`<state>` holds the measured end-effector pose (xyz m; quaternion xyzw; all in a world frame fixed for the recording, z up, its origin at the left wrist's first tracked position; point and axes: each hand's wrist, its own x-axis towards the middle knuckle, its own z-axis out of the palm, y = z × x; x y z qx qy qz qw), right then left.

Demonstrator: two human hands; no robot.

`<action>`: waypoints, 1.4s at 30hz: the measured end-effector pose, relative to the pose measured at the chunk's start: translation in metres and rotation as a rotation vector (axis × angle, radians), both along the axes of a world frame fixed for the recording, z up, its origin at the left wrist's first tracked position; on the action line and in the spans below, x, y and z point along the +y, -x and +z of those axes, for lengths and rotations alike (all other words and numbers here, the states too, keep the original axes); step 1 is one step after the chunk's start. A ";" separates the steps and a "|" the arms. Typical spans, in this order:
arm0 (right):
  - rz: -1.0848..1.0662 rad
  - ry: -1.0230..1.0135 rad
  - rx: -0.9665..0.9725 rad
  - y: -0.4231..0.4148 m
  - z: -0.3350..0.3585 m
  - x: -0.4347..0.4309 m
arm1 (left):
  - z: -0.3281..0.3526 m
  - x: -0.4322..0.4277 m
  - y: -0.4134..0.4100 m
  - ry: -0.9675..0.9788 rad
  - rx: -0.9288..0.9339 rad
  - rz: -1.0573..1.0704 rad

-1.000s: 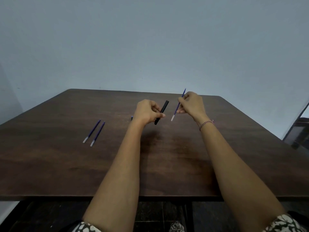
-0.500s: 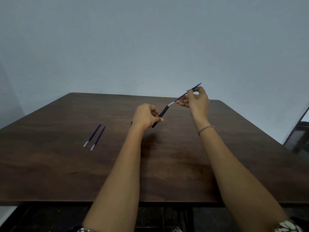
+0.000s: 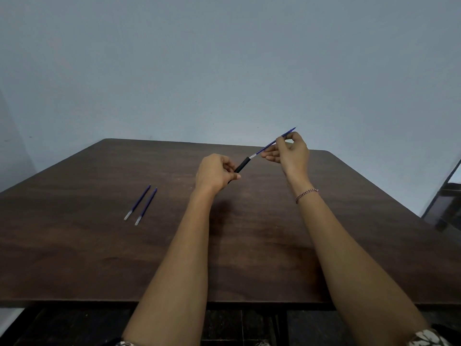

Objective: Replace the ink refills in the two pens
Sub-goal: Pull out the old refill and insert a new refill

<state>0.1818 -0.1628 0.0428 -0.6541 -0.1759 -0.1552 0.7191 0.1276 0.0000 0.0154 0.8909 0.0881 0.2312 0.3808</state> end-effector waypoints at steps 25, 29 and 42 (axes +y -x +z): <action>0.112 0.209 -0.109 -0.002 -0.009 0.015 | 0.002 -0.002 0.003 0.000 -0.052 0.059; 0.145 0.130 -0.127 0.000 -0.009 0.019 | 0.006 0.001 0.004 0.061 -0.086 0.083; -0.012 0.642 -0.348 0.010 -0.033 0.051 | 0.004 0.035 0.022 0.148 -0.234 0.534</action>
